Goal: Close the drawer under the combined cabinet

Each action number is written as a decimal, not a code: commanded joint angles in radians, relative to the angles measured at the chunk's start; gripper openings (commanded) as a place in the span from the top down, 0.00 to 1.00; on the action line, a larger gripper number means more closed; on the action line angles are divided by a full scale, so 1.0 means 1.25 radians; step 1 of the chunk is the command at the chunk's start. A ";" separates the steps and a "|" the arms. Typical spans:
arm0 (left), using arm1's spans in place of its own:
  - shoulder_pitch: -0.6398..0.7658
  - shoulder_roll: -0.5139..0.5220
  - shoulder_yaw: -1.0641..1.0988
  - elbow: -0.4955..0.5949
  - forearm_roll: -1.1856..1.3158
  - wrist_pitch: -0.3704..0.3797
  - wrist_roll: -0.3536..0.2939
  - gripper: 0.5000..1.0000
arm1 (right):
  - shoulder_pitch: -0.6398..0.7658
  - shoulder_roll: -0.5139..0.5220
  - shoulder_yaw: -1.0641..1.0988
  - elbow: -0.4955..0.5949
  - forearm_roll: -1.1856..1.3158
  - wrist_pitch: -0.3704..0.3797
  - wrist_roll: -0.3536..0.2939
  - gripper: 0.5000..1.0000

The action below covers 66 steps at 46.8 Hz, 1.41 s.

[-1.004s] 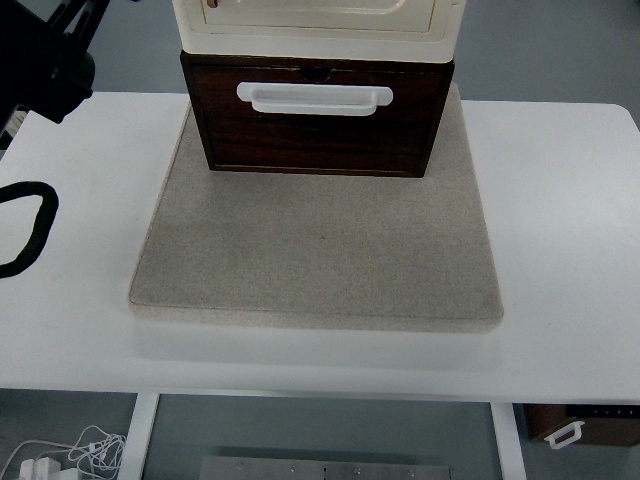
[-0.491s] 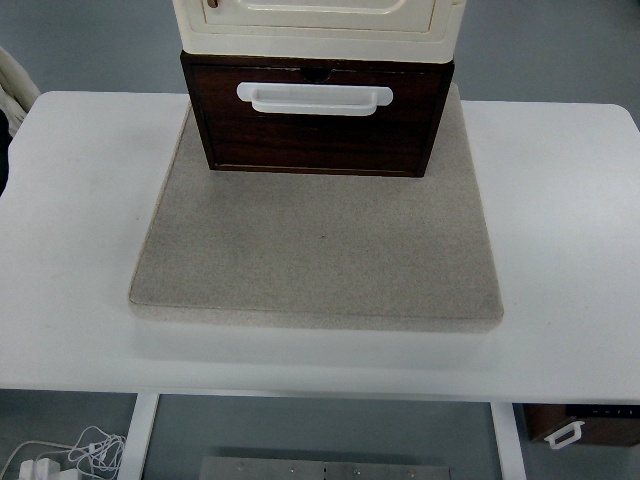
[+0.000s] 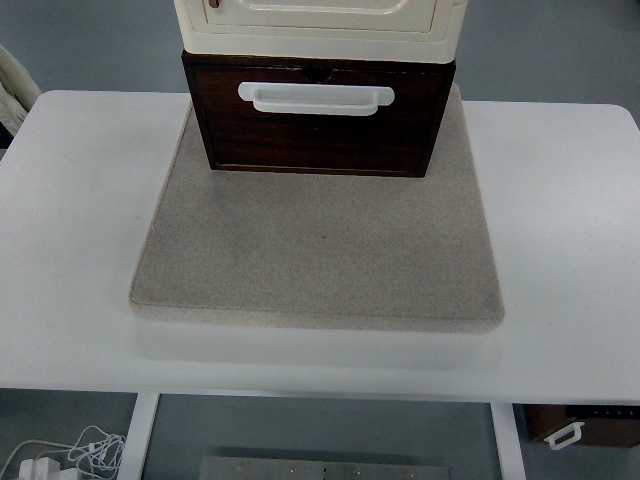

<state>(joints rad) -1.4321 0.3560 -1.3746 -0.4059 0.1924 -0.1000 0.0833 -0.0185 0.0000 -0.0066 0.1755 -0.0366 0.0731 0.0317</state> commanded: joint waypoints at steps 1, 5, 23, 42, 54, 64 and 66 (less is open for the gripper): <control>0.008 0.000 0.007 0.033 -0.013 0.027 0.011 0.00 | 0.000 0.000 0.000 0.001 -0.001 0.003 -0.001 0.10; 0.020 -0.004 0.030 0.054 -0.013 0.088 0.011 0.00 | 0.000 0.000 0.002 0.001 -0.001 0.004 -0.001 0.10; 0.170 -0.043 0.044 0.072 -0.042 0.068 -0.009 0.00 | 0.000 0.000 -0.001 0.001 -0.006 0.000 -0.001 0.10; 0.242 -0.063 0.046 0.123 -0.156 -0.172 -0.034 0.01 | 0.000 0.000 -0.002 0.001 -0.005 0.000 -0.001 0.10; 0.245 -0.112 0.162 0.148 -0.170 -0.157 -0.026 0.01 | 0.000 0.000 0.003 0.001 -0.003 0.000 -0.001 0.10; 0.255 -0.126 0.165 0.148 -0.185 -0.158 -0.032 0.00 | 0.000 0.000 0.004 0.001 -0.001 0.002 -0.001 0.10; 0.258 -0.126 0.165 0.148 -0.191 -0.158 -0.031 0.01 | 0.000 0.000 0.004 0.001 -0.001 0.003 -0.001 0.10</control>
<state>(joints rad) -1.1161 0.1982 -1.1670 -0.2207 -0.0360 -0.2967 0.0443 -0.0184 0.0000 -0.0003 0.1764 -0.0384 0.0734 0.0306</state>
